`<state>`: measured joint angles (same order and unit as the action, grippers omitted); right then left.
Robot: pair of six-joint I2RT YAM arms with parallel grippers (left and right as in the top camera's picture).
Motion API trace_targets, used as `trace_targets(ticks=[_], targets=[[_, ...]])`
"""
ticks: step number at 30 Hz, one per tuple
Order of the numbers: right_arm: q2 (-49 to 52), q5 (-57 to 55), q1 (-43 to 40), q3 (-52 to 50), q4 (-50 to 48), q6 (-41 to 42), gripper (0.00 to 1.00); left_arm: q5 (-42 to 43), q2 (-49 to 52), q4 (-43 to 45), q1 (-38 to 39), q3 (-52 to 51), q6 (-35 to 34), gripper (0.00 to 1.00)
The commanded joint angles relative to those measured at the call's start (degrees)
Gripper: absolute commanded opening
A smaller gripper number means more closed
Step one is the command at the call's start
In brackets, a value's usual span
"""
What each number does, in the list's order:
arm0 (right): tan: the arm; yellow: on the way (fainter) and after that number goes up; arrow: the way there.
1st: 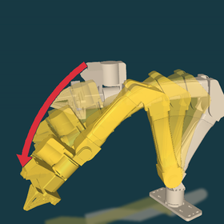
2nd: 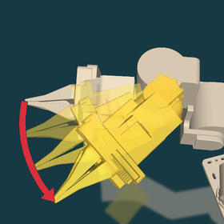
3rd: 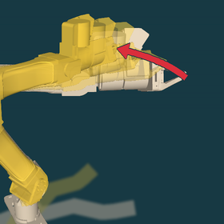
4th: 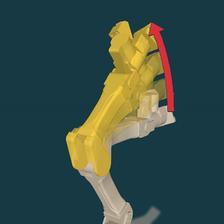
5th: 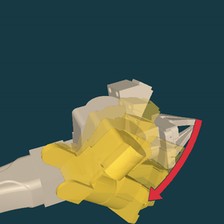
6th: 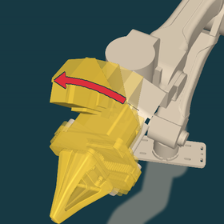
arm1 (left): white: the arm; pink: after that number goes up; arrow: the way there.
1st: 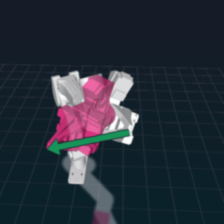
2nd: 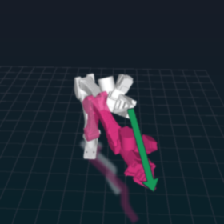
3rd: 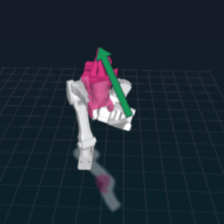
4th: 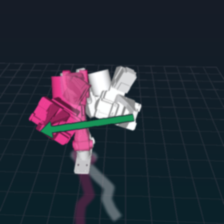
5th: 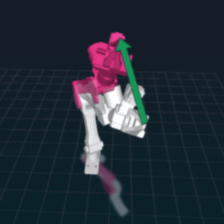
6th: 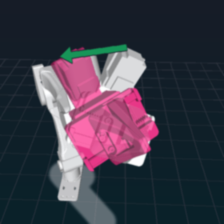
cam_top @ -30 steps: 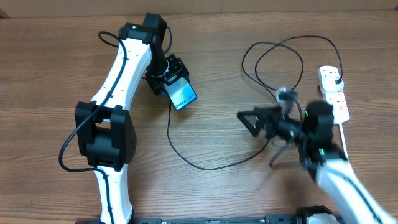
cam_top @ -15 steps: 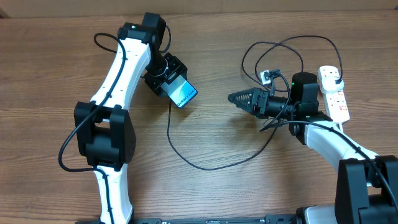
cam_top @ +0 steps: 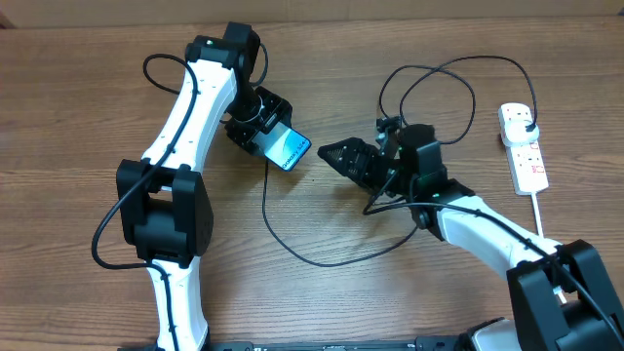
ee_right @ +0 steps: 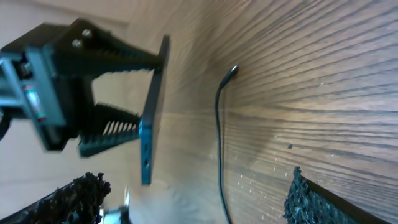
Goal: Plug charger to phone and switch on socket
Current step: 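Move the right gripper toward the smartphone held by the left gripper, then close the right gripper on the smartphone's side edge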
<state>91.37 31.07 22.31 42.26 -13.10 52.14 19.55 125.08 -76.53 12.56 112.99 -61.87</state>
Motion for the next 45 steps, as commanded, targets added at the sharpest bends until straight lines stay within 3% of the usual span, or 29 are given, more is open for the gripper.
trace_targets(ticks=[1, 10, 19, 34, 45], targets=[[0.07, -5.97, 1.2, 1.22, -0.55, 3.54, 0.96, 2.47, -0.13, -0.11, 1.49, 1.6, -1.77, 0.33], [0.07, -5.99, 1.92, 1.25, -2.03, 5.11, 0.91, 2.97, -0.13, 0.17, 6.45, 1.6, -4.66, 0.36], [0.07, -8.48, 4.2, 1.22, 0.7, 7.21, 0.67, 2.97, -0.13, 1.4, 9.51, 1.6, -6.54, 0.38], [0.07, -14.93, 6.95, 1.22, 0.37, 12.41, 0.4, 4.52, -0.13, 1.75, 9.66, 1.6, -7.32, 0.39], [0.07, -13.84, 6.99, 1.22, -0.52, 12.41, 0.37, 5.38, -0.13, 1.77, 9.66, 1.6, -7.13, 0.41]])
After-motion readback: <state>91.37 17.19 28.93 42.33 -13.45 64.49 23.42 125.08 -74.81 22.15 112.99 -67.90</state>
